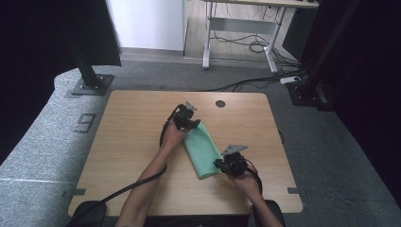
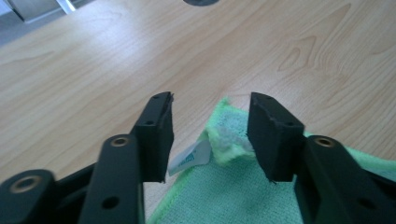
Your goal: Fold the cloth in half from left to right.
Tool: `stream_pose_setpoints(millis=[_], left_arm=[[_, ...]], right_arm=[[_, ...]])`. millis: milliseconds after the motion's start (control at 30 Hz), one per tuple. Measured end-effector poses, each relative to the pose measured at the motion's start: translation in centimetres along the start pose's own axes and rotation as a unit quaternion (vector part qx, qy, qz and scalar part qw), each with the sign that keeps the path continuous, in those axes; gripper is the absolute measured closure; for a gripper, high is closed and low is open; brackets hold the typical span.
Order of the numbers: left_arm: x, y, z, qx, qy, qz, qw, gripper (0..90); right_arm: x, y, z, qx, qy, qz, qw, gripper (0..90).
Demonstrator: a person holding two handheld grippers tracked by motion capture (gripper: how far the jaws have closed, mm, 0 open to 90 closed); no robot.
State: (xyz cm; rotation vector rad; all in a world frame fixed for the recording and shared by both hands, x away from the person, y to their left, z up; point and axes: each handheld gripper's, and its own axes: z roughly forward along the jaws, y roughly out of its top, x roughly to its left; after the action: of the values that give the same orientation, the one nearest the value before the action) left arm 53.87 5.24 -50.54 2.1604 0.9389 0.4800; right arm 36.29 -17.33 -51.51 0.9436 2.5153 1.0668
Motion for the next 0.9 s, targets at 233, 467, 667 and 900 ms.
stream_pose_setpoints(millis=[233, 467, 667, 900], left_arm=[[0.3, 0.5, -1.1, -0.018, 0.016, 0.003, 0.9997, 35.7], [0.4, 0.3, -1.6, -0.013, 0.014, 0.009, 0.9998, 29.9], [-0.2, -1.3, -2.2, -0.006, -0.009, 0.006, 0.9999, 23.4], [-1.5, -4.2, -3.5, 0.003, -0.022, 0.015, 0.9996, 19.0]], right_arm=[[-1.3, -0.5, -1.1, -0.008, -0.018, 0.021, 0.9996, 72.7], [-2.3, -0.4, -1.8, -0.019, -0.039, 0.028, 0.9987, 62.0], [-2.8, -0.3, -1.2, -0.018, -0.047, 0.038, 0.998, 49.4], [-2.8, -0.4, 0.4, 0.007, -0.027, 0.038, 0.9989, 57.3]])
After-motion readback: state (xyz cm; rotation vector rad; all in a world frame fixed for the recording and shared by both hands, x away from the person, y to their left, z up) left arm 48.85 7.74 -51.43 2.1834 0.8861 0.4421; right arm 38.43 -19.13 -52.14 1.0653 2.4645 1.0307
